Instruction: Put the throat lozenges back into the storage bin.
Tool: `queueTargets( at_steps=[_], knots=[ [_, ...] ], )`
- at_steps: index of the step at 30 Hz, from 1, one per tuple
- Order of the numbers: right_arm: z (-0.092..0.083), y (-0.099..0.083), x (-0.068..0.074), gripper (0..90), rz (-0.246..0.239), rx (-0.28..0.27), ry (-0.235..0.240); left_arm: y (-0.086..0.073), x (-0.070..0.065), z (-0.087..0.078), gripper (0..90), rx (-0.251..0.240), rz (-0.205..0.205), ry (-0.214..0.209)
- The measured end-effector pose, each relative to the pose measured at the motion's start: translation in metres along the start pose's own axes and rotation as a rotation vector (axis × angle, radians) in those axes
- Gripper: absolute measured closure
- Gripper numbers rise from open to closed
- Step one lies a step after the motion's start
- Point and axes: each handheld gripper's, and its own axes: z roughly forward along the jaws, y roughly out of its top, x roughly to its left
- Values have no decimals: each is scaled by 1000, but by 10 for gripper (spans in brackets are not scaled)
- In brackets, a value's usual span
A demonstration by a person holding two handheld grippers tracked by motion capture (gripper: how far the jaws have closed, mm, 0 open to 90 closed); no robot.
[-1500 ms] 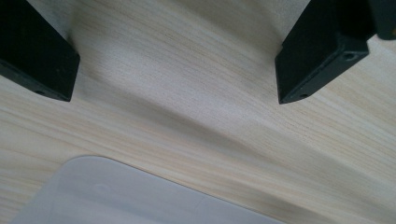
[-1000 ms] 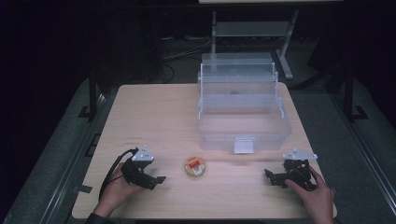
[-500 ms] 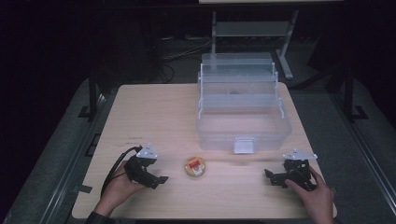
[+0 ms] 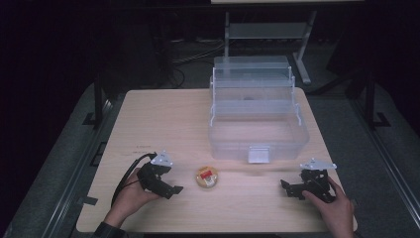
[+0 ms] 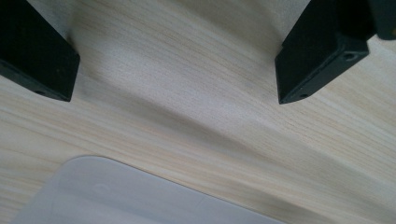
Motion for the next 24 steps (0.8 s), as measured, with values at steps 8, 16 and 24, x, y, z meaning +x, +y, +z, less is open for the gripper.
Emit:
queueTargets(
  at_steps=[8,16,24],
  knots=[
    [0,0,0,0,0,0,0,9,-2,4,128,11,19,-10],
    [0,0,0,0,0,0,0,19,-5,12,128,19,46,-22],
    [0,0,0,0,0,0,0,28,-7,17,128,26,63,-25]
  ],
)
